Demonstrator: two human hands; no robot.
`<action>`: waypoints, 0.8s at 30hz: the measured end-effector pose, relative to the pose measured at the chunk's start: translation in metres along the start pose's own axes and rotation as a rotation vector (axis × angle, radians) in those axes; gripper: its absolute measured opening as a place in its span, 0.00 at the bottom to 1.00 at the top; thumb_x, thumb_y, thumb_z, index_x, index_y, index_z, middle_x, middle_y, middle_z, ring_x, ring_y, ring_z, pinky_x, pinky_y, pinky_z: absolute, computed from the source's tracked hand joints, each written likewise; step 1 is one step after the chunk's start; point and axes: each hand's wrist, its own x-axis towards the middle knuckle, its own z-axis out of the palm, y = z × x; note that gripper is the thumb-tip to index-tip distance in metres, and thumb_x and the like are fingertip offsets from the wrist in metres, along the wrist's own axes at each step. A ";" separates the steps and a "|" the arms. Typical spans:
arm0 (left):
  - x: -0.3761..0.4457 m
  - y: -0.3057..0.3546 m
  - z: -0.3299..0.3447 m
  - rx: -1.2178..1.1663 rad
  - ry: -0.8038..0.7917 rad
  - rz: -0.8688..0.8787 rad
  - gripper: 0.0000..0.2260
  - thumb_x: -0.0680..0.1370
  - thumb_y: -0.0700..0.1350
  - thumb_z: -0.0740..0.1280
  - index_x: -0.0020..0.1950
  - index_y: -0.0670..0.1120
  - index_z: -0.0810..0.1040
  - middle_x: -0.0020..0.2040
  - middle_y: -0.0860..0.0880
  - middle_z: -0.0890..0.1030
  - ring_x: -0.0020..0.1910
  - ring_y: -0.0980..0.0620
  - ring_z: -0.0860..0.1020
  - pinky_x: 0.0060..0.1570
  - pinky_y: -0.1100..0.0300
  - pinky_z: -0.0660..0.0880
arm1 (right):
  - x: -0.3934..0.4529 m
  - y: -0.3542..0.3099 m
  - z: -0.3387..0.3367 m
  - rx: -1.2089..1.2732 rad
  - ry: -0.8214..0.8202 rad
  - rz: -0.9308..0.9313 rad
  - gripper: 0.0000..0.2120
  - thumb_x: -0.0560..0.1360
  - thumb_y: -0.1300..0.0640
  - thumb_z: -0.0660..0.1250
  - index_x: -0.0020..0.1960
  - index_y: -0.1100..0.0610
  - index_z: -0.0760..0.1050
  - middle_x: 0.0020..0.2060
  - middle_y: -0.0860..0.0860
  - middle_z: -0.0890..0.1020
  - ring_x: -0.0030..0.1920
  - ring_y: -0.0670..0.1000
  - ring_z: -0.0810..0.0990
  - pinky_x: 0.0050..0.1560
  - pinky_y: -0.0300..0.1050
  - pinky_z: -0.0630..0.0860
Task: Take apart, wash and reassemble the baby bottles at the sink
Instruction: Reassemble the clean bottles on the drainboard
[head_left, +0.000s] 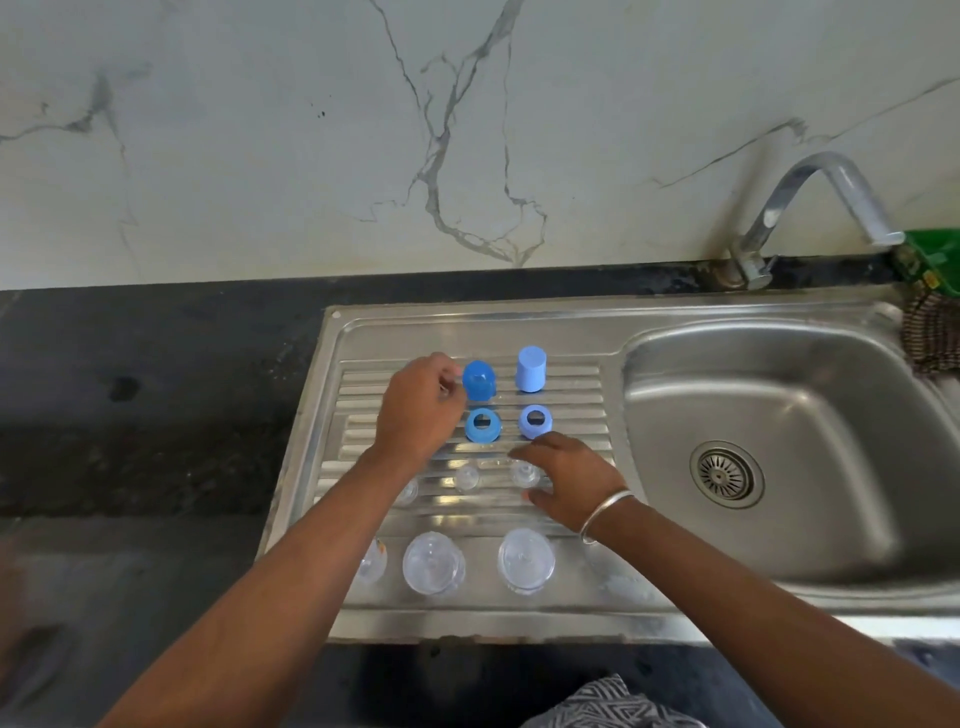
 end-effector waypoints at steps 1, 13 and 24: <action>-0.002 0.005 0.005 -0.025 -0.069 0.016 0.08 0.77 0.39 0.67 0.54 0.46 0.82 0.47 0.52 0.81 0.44 0.54 0.79 0.48 0.57 0.77 | 0.003 -0.001 0.002 -0.034 -0.023 -0.002 0.25 0.71 0.54 0.72 0.68 0.47 0.74 0.63 0.49 0.76 0.61 0.55 0.76 0.61 0.48 0.74; 0.005 0.021 0.072 0.238 -0.467 0.304 0.20 0.74 0.47 0.69 0.66 0.49 0.75 0.58 0.48 0.78 0.56 0.46 0.77 0.49 0.46 0.79 | -0.030 0.022 -0.002 0.149 0.291 0.072 0.23 0.70 0.56 0.72 0.64 0.47 0.76 0.42 0.51 0.78 0.41 0.52 0.79 0.45 0.43 0.76; 0.017 0.019 0.096 0.294 -0.533 0.320 0.10 0.72 0.43 0.72 0.51 0.44 0.78 0.49 0.47 0.78 0.48 0.46 0.77 0.48 0.51 0.75 | -0.083 0.047 -0.092 0.877 0.078 0.394 0.03 0.70 0.68 0.73 0.43 0.64 0.80 0.31 0.55 0.83 0.33 0.54 0.80 0.40 0.43 0.80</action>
